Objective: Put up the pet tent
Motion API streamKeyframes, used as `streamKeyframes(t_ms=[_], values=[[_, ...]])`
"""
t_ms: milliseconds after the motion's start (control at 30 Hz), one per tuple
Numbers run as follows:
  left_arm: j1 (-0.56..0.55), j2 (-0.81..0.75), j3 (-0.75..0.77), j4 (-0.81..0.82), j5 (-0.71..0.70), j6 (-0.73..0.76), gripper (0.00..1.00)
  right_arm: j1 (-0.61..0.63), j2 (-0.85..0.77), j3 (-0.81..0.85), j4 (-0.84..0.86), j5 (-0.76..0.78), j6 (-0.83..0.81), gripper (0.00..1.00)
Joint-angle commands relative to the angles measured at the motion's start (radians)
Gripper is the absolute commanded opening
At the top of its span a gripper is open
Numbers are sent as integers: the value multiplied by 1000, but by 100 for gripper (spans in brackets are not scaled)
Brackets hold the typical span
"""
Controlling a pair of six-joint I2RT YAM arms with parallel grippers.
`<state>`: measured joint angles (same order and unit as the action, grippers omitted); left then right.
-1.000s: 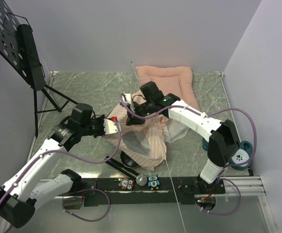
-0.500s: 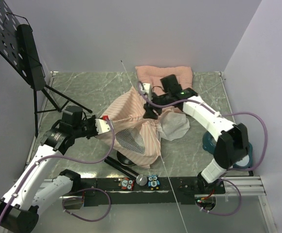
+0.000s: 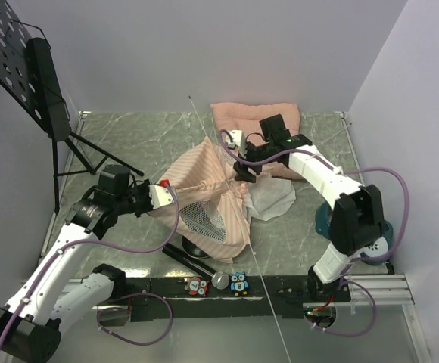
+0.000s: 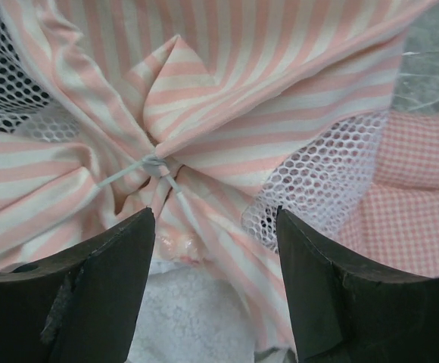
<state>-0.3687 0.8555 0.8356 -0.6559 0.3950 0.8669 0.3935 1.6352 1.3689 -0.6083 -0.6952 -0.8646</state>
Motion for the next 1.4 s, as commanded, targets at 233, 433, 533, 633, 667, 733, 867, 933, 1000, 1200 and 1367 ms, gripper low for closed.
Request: streamKeyframes(t_ms=[233,433,533,633,667,733,867,933,1000,1200,1367], values=[[4,-1,37,42,2,-12,1,-14,146,-19,48,83,-255,58],[19,-19,10,44,-1,-8,1,-126,175,3,50,118,-304,27],[34,-21,-7,47,4,-3,1,-182,167,1,50,135,-327,22],[54,-23,-16,56,13,-5,1,-232,164,15,44,149,-339,20],[62,-23,-18,61,16,-6,1,-248,161,15,51,155,-343,19],[76,-19,-20,64,19,1,1,-271,153,19,68,164,-341,18],[122,-13,-21,75,36,7,1,-306,135,51,90,180,-311,13],[146,-12,-21,82,48,4,1,-327,121,79,93,177,-288,5],[166,-12,-23,101,61,-12,1,-360,101,117,84,160,-263,0],[186,4,-3,177,140,-86,1,-389,-23,194,58,77,-220,0],[186,45,77,266,211,-196,62,-389,-144,187,25,31,-249,0]])
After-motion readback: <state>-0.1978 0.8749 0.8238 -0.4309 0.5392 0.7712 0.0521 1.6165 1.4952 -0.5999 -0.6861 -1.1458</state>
